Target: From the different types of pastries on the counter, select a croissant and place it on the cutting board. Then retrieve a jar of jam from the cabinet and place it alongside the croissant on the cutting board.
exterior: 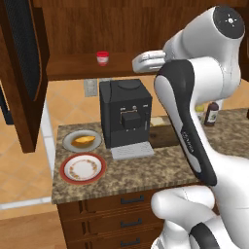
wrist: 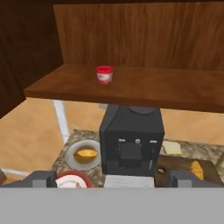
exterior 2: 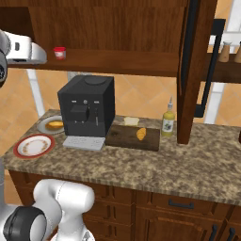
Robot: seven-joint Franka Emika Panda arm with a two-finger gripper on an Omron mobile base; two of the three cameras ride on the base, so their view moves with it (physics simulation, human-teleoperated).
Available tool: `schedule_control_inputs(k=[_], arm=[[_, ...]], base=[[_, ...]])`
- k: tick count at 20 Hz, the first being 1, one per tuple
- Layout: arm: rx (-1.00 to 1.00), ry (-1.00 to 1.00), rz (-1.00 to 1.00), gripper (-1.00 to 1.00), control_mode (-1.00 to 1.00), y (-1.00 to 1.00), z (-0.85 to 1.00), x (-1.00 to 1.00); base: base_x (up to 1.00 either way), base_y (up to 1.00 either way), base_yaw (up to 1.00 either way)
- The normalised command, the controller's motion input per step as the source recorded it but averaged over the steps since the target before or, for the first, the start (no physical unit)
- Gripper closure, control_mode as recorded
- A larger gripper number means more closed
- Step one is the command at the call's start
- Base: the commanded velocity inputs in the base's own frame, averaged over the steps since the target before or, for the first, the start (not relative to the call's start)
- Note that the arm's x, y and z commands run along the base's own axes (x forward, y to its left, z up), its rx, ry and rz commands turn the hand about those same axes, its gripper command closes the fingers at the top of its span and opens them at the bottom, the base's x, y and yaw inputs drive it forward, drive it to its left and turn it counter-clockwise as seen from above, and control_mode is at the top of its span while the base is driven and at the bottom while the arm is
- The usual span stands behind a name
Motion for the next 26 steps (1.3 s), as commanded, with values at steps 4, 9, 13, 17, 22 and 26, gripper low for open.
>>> schedule_control_inputs(k=[4, 9, 13, 17, 22, 26], arm=[[0.01, -0.16, 0.00, -1.00, -1.00, 0.05, 0.03, 0.07], [0.01, -0.03, 0.00, -1.00, -1.00, 0.00, -0.14, 0.52], [0.01, 0.01, 0.00, -1.00, -1.00, 0.11, -0.23, 0.81], [0.02, 0.00, 0.00, -1.00, -1.00, 0.28, -0.07, 0.58], [0.04, 0.00, 0.00, -1.00, -1.00, 0.30, 0.00, 0.46], [0.07, 0.00, -0.07, -1.00, -1.00, 0.01, 0.14, 0.52]], base=[[0.00, 0.00, 0.00], [0.00, 0.00, 0.00], [0.00, 0.00, 0.00], [0.00, 0.00, 0.00], [0.00, 0.00, 0.00], [0.00, 0.00, 0.00]])
